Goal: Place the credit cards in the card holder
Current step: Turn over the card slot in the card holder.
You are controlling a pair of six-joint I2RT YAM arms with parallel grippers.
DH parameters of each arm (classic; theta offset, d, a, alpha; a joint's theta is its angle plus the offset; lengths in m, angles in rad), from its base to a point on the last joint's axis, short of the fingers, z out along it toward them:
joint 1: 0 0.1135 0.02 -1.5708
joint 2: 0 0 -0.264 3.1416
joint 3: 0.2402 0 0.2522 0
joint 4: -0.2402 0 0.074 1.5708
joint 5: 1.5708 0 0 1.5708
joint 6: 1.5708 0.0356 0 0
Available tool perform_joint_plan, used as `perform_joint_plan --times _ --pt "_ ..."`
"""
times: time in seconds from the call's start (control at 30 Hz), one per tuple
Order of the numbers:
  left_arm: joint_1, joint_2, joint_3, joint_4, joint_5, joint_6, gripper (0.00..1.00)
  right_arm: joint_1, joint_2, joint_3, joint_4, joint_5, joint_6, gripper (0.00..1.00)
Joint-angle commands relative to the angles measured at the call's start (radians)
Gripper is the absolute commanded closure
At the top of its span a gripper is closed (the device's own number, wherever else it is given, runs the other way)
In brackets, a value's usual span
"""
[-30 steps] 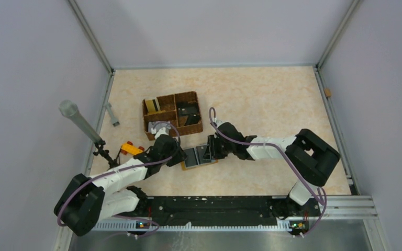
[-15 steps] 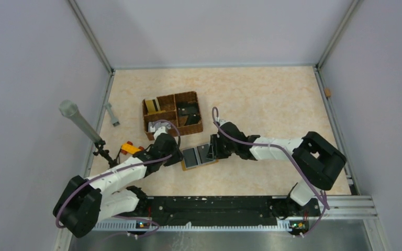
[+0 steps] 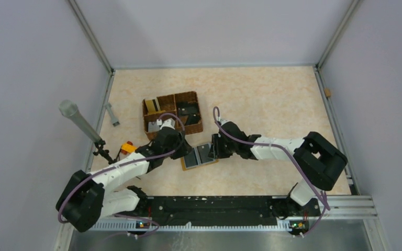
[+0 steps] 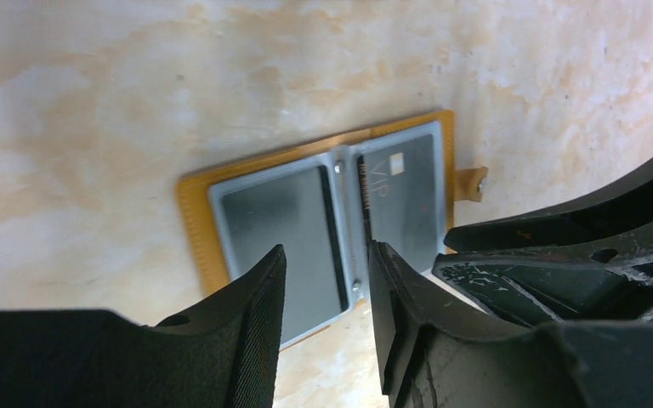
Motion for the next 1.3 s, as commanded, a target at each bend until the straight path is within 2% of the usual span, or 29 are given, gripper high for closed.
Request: perform_joint_plan --times 0.0,0.13,0.53,0.97,1.27 --pt "-0.014 0.1 0.023 0.215 0.134 -0.056 0.56 -0.009 -0.006 -0.007 0.023 0.01 0.003 0.68" --pt "-0.027 0.179 0.029 0.308 0.183 -0.08 0.58 -0.014 0.002 -0.02 0.033 0.008 0.008 0.68" --pt "-0.032 0.301 0.009 0.381 0.205 -0.091 0.61 -0.024 0.029 -0.04 0.084 -0.032 0.026 0.68" --pt "-0.031 0.332 -0.015 0.405 0.222 -0.105 0.71 -0.025 -0.01 -0.04 0.126 -0.06 0.049 0.78" --pt "-0.031 0.318 -0.022 0.396 0.218 -0.107 0.72 -0.027 -0.046 -0.03 0.122 -0.061 0.059 0.82"
